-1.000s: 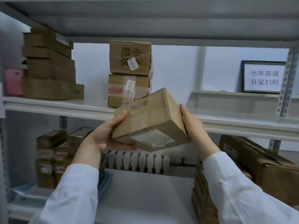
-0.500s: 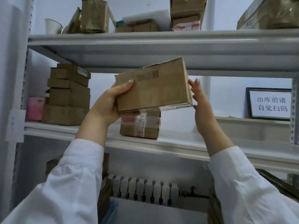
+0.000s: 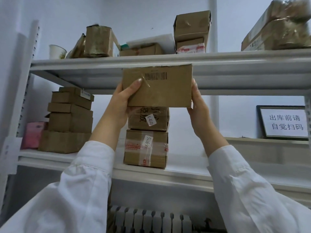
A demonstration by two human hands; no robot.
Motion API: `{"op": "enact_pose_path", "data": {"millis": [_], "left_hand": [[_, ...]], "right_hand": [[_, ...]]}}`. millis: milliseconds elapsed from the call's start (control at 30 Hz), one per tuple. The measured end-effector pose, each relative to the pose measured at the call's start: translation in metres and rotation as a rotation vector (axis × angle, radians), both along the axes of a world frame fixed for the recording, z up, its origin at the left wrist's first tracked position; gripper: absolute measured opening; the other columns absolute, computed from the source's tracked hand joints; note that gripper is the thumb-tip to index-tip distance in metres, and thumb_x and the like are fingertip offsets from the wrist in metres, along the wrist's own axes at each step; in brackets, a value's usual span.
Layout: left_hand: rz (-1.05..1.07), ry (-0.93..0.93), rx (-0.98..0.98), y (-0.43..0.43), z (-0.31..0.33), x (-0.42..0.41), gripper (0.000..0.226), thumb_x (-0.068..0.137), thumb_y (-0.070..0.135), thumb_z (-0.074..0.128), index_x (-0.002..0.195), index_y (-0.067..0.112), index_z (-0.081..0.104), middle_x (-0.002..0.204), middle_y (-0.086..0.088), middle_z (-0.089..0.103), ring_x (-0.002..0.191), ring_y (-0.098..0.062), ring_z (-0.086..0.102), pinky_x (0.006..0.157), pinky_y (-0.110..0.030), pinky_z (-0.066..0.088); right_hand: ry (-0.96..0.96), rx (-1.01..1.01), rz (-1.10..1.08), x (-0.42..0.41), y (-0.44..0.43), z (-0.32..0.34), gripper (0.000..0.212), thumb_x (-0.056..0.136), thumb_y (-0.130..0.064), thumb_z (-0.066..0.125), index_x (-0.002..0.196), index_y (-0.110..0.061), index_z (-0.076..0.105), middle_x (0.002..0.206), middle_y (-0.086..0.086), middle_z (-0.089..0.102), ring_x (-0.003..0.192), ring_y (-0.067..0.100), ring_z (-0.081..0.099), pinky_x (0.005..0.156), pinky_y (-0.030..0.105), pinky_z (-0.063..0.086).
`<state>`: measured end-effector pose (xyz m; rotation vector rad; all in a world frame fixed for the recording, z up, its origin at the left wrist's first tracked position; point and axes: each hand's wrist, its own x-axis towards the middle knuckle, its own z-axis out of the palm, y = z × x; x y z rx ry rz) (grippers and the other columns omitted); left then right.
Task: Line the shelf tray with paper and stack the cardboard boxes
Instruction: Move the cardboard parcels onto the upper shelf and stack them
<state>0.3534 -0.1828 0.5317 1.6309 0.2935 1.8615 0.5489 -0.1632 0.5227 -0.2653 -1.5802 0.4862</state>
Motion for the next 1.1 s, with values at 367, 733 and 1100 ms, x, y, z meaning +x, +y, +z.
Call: {"op": "enact_pose_path", "data": {"millis": [367,733,1100], "left_hand": [[0.146,-0.038,0.051,0.038,0.039,-0.016,0.052,0.086,0.035,0.062,0.134,0.022,0.045,0.127,-0.001,0.059,0.111,-0.016,0.06,0.086,-0.038,0.055],[0.483,0.133,-0.057,0.075,0.034,-0.019,0.048,0.097,0.049,0.032,0.137,0.023,0.037,0.13,0.002,0.049,0.125,-0.018,0.044,0.103,-0.033,0.033],[0.463,0.153,-0.296,0.108,0.026,-0.025,0.069,0.092,0.065,0.014,0.146,0.024,0.029,0.148,-0.006,0.037,0.136,-0.027,0.034,0.113,-0.05,0.027]], "right_hand": [[0.128,-0.08,-0.071,-0.031,0.035,0.04,0.078,0.065,-0.072,0.046,0.122,-0.019,0.042,0.135,0.009,0.042,0.126,0.018,0.042,0.105,0.03,0.038],[0.125,-0.279,-0.21,-0.044,0.067,0.045,0.044,0.101,-0.047,0.025,0.116,-0.013,0.049,0.098,-0.003,0.055,0.083,0.005,0.05,0.072,0.018,0.042],[-0.103,-0.344,-0.314,-0.051,0.084,0.028,0.05,0.098,-0.051,0.032,0.144,-0.032,0.034,0.14,-0.004,0.047,0.13,0.022,0.044,0.104,0.041,0.038]]}}
